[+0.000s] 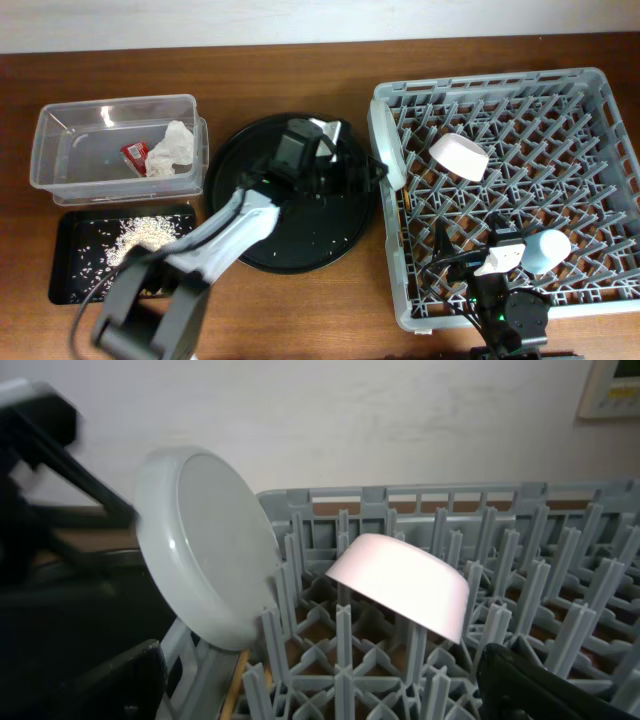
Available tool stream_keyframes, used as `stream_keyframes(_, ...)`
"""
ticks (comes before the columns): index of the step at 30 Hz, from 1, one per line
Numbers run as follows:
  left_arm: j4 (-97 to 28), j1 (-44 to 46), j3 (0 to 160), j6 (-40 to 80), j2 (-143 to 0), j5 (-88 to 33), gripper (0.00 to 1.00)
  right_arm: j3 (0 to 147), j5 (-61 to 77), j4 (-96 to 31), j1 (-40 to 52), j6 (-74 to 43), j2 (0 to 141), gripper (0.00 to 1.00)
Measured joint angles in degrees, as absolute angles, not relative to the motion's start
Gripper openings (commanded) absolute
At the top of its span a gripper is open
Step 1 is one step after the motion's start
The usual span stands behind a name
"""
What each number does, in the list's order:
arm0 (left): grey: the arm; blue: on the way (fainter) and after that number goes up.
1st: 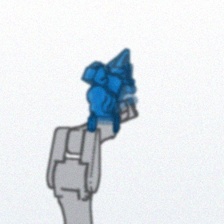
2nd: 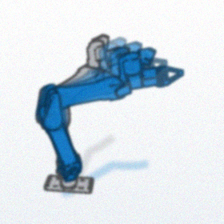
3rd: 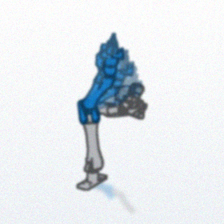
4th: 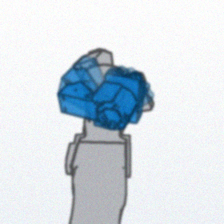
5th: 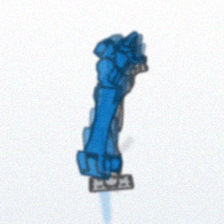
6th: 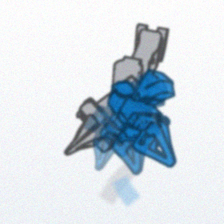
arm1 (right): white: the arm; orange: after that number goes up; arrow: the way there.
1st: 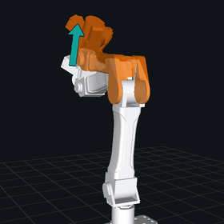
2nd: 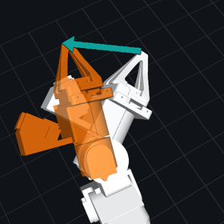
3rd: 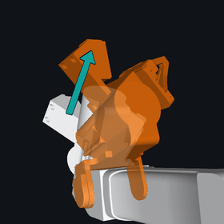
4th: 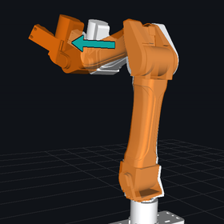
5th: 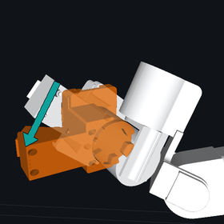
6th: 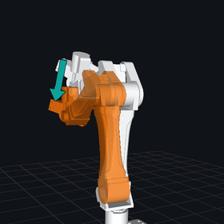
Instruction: Sort waste into correct bins and load items into the dishwasher rack
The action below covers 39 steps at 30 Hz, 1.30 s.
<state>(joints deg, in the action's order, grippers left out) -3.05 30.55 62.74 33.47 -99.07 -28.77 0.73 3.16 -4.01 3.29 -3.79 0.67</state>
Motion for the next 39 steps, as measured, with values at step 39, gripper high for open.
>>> stream_keyframes(39,-4.69,8.80,1.06,-3.51,-0.89,1.87,0.99,0.71,3.16,-4.01,3.29,-3.79,0.64,0.98)
